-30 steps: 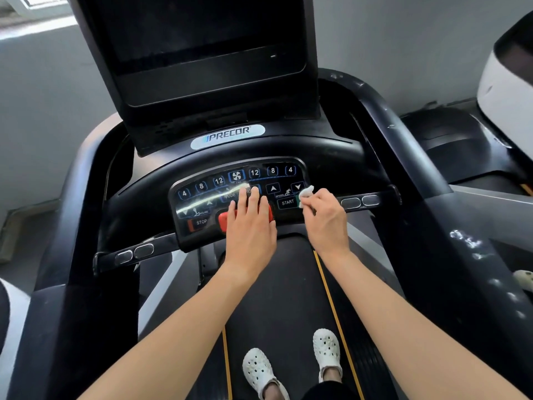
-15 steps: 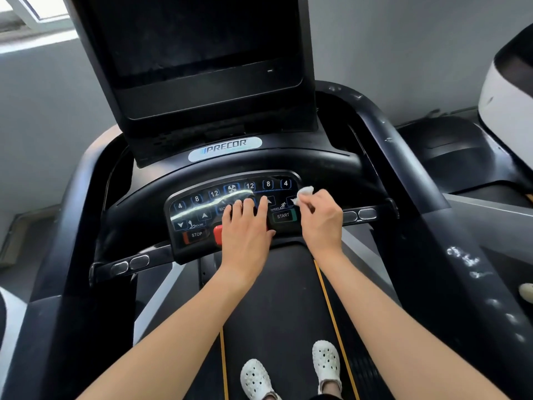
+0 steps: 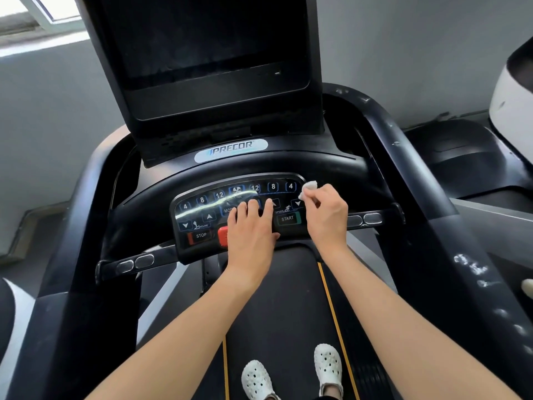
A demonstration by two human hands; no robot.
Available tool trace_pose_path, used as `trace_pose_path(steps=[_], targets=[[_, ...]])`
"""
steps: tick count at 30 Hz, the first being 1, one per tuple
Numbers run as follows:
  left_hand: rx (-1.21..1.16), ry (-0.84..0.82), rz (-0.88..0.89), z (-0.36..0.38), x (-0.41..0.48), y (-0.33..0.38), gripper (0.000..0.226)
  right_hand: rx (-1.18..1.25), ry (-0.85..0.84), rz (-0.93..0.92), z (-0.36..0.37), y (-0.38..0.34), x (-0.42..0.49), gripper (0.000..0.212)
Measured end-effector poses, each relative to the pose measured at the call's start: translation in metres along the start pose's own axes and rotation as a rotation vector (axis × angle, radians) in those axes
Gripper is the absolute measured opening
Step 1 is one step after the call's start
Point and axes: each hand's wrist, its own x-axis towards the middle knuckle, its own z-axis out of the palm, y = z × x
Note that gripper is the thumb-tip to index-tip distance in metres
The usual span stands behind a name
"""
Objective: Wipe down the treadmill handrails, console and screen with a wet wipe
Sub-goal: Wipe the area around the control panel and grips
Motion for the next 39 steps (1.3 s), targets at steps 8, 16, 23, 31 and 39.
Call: trace_pose_path(steps=[8,16,23,31,39], targets=[[-0.008,0.009,-0.007,0.001,-0.001,0.001,0.076,0.180,0.009,0.243,-0.001,-0.010,0.014,0.009],[-0.026,0.004,-0.010,0.003,-0.001,0.001,0.077,0.217,0.038,0.264,0.003,-0.008,0.012,0.012],[-0.029,0.000,-0.007,0.003,-0.001,0.001,0.074,0.315,0.066,0.383,0.008,-0.007,0.025,0.014],[-0.018,-0.016,-0.006,0.000,-0.003,0.001,0.076,0.293,0.068,0.390,0.004,-0.010,0.002,0.015],[-0.046,-0.021,-0.004,0.001,-0.004,0.000,0.074,0.155,-0.026,0.197,0.001,-0.010,0.014,0.023]])
